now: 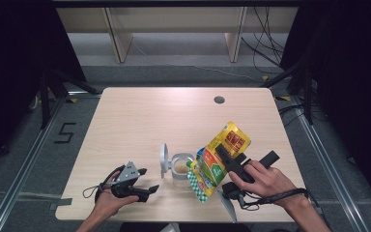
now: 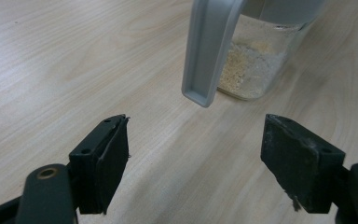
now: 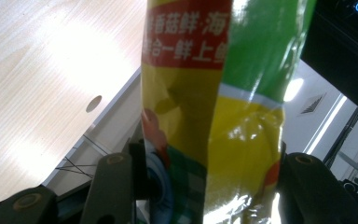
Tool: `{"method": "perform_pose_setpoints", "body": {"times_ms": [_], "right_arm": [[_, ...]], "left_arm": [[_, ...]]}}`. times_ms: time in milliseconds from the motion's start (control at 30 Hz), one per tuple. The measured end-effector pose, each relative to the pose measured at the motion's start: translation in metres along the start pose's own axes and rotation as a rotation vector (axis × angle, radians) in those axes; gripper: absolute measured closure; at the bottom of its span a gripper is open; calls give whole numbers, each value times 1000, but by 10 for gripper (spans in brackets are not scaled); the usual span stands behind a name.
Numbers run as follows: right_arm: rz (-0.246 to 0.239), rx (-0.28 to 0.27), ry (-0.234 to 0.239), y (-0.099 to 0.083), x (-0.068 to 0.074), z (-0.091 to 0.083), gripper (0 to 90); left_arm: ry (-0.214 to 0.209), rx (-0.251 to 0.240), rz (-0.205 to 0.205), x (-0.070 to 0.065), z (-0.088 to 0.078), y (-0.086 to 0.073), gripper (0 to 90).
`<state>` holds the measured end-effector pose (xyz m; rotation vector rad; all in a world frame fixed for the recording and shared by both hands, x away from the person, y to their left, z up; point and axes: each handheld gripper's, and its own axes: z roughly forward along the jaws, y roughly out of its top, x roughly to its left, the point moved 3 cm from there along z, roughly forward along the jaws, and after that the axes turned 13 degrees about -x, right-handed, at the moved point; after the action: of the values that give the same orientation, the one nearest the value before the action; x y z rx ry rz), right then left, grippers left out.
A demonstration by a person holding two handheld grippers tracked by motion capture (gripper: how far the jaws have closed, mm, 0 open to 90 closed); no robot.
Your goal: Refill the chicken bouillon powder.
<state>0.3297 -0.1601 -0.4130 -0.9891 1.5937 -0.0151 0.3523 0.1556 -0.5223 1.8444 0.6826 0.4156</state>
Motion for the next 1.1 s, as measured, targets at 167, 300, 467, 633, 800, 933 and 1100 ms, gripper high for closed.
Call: {"method": "perform_pose_setpoints", "body": {"times_ms": [167, 300, 467, 633, 800, 933, 1100], "right_arm": [[2, 0, -2, 0, 0, 0, 553], [-1, 2, -12, 0, 0, 0, 553], [2, -4, -17, 0, 1, 0, 553], [4, -5, -17, 0, 1, 0, 554], [-29, -23, -7, -1, -2, 0, 554], [17, -10, -9, -1, 2, -2, 554], [14, -13, -13, 0, 2, -4, 555]], "left_arm": [[3, -1, -25, -1, 0, -1, 230], [-9, 3, -33, -2, 0, -1, 230], [-9, 1, -17, -1, 0, 0, 230], [-8, 3, -33, -1, 0, -1, 230], [-8, -3, -39, -2, 1, -1, 230], [-8, 3, -32, -1, 0, -1, 230], [2, -2, -29, -1, 0, -1, 230]]}}
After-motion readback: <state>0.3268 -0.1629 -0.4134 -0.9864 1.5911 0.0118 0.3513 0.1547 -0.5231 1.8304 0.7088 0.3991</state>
